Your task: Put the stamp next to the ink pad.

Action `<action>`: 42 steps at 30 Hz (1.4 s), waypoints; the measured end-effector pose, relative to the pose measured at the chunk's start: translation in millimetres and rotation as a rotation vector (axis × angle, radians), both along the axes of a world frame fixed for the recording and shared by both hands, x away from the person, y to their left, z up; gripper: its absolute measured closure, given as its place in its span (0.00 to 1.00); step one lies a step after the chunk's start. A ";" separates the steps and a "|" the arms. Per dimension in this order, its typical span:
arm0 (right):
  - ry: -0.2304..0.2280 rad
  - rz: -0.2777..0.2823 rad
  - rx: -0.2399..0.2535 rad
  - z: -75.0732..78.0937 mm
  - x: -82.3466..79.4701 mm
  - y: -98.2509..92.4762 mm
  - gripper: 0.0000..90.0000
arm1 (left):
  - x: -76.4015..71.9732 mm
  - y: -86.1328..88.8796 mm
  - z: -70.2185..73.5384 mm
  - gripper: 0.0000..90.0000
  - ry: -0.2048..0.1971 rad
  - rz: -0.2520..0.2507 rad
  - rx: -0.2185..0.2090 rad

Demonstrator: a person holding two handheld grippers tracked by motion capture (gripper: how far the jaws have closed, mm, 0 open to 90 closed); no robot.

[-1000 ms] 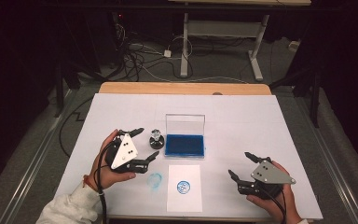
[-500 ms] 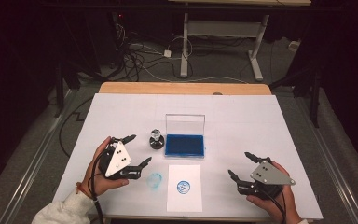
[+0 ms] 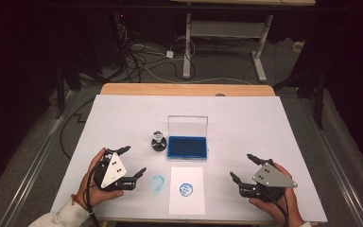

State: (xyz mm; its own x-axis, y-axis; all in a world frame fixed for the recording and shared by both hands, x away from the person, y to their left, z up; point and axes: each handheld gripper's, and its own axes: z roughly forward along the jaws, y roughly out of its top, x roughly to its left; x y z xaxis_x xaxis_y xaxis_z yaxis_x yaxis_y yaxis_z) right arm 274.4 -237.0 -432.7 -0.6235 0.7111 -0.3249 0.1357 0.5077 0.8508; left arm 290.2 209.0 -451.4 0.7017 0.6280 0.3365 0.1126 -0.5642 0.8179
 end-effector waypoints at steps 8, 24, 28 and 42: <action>0.000 -0.006 0.000 -1.3 0.4 -0.1 0.26 | -7.9 12.3 -20.6 0.18 0.072 0.017 0.044; 0.004 0.012 -0.014 -2.9 -0.8 2.2 0.26 | -12.3 12.1 -21.5 0.18 0.084 0.007 0.044; -0.004 0.012 -0.014 -1.3 -1.3 3.3 0.26 | -14.1 12.3 -21.6 0.18 0.086 0.004 0.042; 0.000 0.018 -0.017 -1.7 -0.5 5.3 0.26 | -14.5 12.4 -20.7 0.18 0.083 0.003 0.040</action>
